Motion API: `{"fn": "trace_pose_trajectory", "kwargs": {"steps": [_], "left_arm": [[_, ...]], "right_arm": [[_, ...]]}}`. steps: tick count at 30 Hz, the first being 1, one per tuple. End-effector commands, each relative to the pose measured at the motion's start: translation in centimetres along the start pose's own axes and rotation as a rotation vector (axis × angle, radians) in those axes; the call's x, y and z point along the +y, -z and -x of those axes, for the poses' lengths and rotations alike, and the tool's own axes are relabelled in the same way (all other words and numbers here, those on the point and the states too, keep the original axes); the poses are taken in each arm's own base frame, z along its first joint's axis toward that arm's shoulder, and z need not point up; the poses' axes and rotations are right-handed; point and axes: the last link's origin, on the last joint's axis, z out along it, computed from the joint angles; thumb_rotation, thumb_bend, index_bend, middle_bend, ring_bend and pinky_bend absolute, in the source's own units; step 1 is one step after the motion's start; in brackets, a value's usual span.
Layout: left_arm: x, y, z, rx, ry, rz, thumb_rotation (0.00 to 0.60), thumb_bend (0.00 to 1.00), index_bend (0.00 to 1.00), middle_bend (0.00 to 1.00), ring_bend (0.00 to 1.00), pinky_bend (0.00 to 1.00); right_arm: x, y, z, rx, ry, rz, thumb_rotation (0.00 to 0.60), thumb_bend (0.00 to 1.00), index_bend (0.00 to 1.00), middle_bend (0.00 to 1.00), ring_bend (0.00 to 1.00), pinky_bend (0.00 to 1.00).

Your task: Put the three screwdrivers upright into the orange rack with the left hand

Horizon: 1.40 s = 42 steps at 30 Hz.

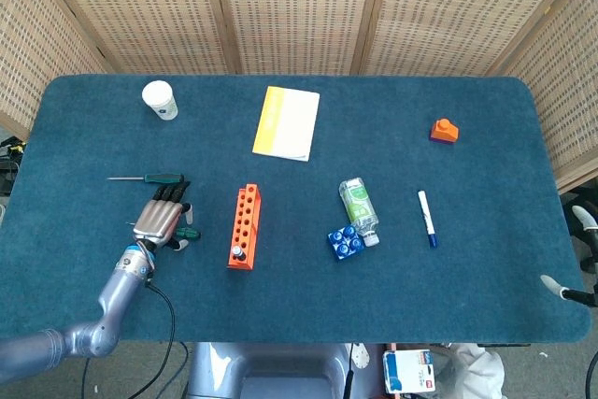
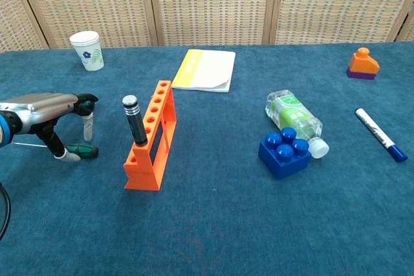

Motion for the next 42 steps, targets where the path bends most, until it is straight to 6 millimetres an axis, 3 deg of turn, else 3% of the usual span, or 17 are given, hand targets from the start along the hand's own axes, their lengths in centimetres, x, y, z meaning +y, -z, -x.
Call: {"fn": "trace_pose_trajectory", "kwargs": {"steps": [1, 21, 31, 42], "left_arm": [[0.1, -0.1, 0.1, -0.005, 0.001, 0.000, 0.600, 0.21, 0.50, 0.00, 0.00, 0.00], [0.2, -0.4, 0.2, -0.024, -0.006, -0.015, 0.600, 0.26, 0.55, 0.00, 0.00, 0.00], [-0.3, -0.2, 0.1, -0.019, 0.019, -0.028, 0.600, 0.38, 0.65, 0.00, 0.00, 0.00], [-1.9, 1.7, -3.2, 0.056, 0.162, -0.013, 0.600, 0.39, 0.66, 0.00, 0.00, 0.00]], "right_arm": [[0.0, 0.0, 0.0, 0.000, 0.000, 0.001, 0.600, 0.00, 0.00, 0.00, 0.00, 0.00], [0.1, -0.1, 0.0, -0.001, -0.005, 0.007, 0.600, 0.00, 0.00, 0.00, 0.00, 0.00], [0.0, -0.1, 0.0, -0.002, -0.010, 0.007, 0.600, 0.00, 0.00, 0.00, 0.00, 0.00], [-0.1, 0.0, 0.0, -0.002, -0.007, 0.003, 0.600, 0.00, 0.00, 0.00, 0.00, 0.00]]}}
